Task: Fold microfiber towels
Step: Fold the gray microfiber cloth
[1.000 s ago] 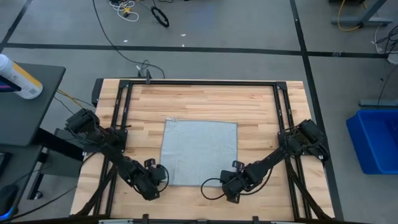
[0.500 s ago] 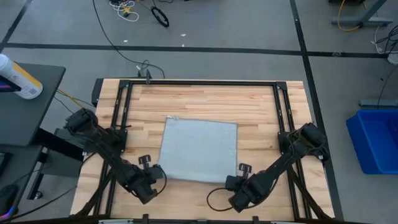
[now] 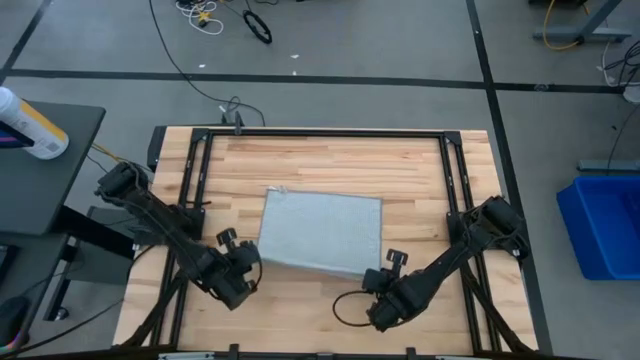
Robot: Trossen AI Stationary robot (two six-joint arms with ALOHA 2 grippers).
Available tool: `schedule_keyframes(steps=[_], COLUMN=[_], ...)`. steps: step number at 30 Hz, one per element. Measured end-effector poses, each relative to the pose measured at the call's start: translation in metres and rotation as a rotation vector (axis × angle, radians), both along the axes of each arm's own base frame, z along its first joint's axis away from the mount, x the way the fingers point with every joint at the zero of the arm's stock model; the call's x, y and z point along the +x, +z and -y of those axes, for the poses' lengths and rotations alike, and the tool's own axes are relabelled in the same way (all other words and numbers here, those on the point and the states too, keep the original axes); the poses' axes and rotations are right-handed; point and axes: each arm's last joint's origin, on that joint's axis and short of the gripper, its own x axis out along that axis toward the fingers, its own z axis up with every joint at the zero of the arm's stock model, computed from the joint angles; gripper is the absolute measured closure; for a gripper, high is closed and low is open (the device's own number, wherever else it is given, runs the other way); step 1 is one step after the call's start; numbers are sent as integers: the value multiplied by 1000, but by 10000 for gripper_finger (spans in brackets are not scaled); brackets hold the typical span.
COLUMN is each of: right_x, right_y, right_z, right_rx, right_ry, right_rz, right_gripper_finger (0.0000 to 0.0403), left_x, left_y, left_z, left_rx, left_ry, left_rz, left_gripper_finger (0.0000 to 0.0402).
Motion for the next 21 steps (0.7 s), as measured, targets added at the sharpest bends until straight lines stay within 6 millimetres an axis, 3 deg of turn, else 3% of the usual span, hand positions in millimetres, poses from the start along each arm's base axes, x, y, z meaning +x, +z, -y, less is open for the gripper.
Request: schedule_keyframes(steps=[13, 21], right_x=[16, 25], right_y=[5, 8], right_z=[49, 86], right_rx=[-222, -304], right_ry=[-72, -204], right_rz=[-45, -95], right_gripper_finger=[403, 403], left_x=[29, 28], left_y=[3, -2], left_z=[-51, -79], left_rx=[81, 94], left_ry=[91, 174], left_rz=[-24, -47], left_gripper_finger=[396, 396])
